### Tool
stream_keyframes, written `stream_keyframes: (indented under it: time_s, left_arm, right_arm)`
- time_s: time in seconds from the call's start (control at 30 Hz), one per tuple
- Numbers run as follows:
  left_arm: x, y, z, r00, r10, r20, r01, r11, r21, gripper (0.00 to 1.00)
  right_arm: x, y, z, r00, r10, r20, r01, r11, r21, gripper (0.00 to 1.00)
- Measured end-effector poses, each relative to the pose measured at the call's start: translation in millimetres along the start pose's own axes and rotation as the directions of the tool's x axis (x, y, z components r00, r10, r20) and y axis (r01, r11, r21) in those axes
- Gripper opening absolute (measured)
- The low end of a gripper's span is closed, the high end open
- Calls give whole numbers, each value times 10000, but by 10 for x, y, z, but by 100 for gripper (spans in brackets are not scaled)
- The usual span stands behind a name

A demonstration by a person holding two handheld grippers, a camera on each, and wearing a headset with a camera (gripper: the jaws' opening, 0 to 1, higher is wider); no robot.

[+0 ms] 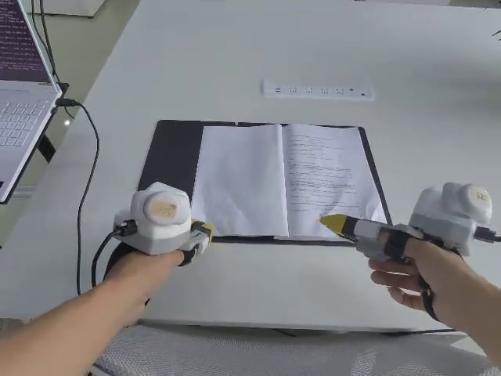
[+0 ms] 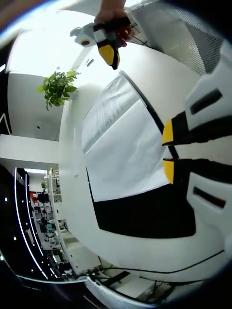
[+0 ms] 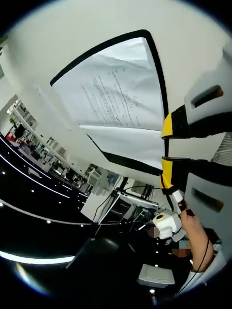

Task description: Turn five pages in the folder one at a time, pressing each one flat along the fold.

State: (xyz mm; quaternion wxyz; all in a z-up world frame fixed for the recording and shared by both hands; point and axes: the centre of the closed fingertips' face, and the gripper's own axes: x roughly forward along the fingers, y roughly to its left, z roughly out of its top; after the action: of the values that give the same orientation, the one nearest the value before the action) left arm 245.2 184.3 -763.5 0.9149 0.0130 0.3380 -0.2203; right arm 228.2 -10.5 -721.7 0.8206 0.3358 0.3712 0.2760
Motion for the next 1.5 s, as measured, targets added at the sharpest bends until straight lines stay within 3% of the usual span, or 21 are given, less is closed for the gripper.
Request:
stream_keyframes:
  time_s: [0.1, 0.23, 0.37, 0.5, 0.57, 0.67, 0.93, 1.2, 1.33, 1.5]
  left_arm:
    - [-148, -32, 119, 9993, -48, 379, 53, 9999, -126, 13]
    - [-335, -68, 197, 9990, -41, 454, 61, 9991, -428, 29]
    - [-452, -102, 231, 9984, -201, 532, 212, 9996, -203, 31]
    - [-575, -136, 284, 9980, -203, 593, 214, 9996, -187, 37]
    - [-655, -175, 341, 9966, -185, 798, 195, 9997, -118, 41]
    - [-742, -190, 387, 9960, -77, 891, 73, 10000, 44, 48]
    - [-807, -138, 382, 9952, 43, 977, -58, 9999, 143, 52]
    - [-740, -133, 244, 9979, 129, 641, -140, 9998, 163, 53]
    - [-648, -172, 207, 9991, 44, 425, -60, 9993, 373, 53]
    - [-528, -284, 271, 9993, -116, 352, 99, 9987, 500, 53]
  right_arm:
    - [-225, -19, 97, 9966, -585, 577, 611, 9971, -459, 19]
    - [-484, -33, 188, 9846, -1226, 1246, 1341, 9871, -879, 32]
    - [-657, 26, 230, 9792, -1253, 1596, 1399, 9866, -842, 37]
    - [-798, 63, 306, 9660, -1431, 2154, 1675, 9808, -999, 40]
    - [-868, 61, 342, 9542, -1597, 2532, 1936, 9743, -1152, 43]
    - [-935, 49, 314, 9430, -1797, 2800, 2207, 9676, -1223, 45]
    - [-977, -36, 236, 9376, -2149, 2732, 2622, 9533, -1500, 47]
    - [-1000, -168, 188, 9351, -2411, 2599, 2888, 9432, -1643, 47]
    - [-997, -227, 155, 9358, -2550, 2434, 3034, 9341, -1880, 48]
    - [-991, -314, 148, 9380, -2605, 2287, 3054, 9332, -1895, 47]
